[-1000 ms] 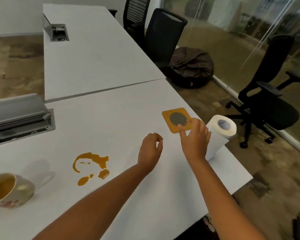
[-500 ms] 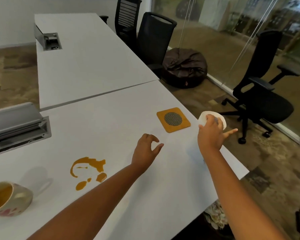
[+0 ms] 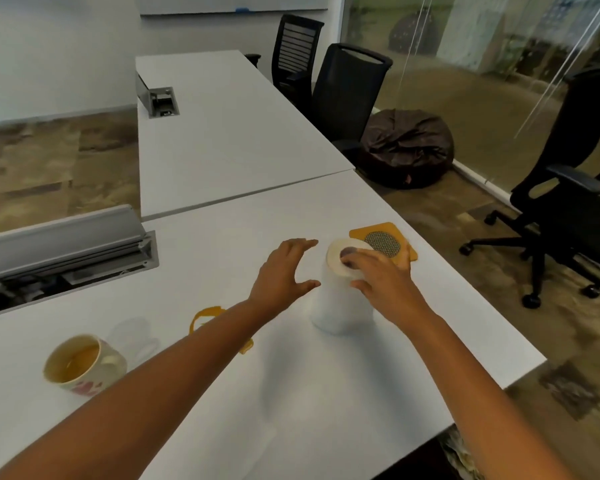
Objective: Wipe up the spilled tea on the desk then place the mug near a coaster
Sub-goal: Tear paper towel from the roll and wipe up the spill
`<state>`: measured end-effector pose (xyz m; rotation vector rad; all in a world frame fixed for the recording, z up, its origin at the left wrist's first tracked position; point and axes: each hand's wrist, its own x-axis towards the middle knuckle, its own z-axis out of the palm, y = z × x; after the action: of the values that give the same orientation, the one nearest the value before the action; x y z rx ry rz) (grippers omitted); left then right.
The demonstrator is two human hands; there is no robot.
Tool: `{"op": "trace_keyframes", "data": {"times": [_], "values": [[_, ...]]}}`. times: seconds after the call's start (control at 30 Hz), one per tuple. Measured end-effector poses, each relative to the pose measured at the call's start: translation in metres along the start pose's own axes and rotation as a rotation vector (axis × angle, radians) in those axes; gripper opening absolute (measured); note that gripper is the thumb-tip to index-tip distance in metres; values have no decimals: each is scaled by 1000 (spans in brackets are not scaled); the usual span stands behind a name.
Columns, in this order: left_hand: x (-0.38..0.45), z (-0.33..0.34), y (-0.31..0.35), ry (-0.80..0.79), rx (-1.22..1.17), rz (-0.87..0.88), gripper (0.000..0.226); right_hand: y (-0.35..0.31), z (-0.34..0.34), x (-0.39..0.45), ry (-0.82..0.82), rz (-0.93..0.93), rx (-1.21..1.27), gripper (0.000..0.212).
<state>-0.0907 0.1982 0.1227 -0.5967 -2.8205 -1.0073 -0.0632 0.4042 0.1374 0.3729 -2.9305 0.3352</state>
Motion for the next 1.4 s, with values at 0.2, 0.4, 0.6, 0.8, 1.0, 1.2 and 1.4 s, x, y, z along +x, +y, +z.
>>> {"op": "trace_keyframes", "data": {"times": [0.2,0.4,0.6,0.8,1.0,1.2,1.4], "values": [[-3,-7,-12,-133,310,214,83,-12,4,0,-14,-171,122,45],[1,-7,-11,-116,403,244,59,-6,5,-3,-39,79,467,84],[9,-6,-3,-108,462,263,59,2,12,-13,-27,267,712,62],[14,1,2,-95,476,264,63,6,20,-16,7,242,613,74],[17,7,10,-57,482,282,60,3,25,-17,69,146,409,59],[24,-9,-1,-159,514,287,65,15,23,-23,104,191,412,21],[23,-17,-7,-168,529,317,65,34,12,-28,131,273,462,18]]}}
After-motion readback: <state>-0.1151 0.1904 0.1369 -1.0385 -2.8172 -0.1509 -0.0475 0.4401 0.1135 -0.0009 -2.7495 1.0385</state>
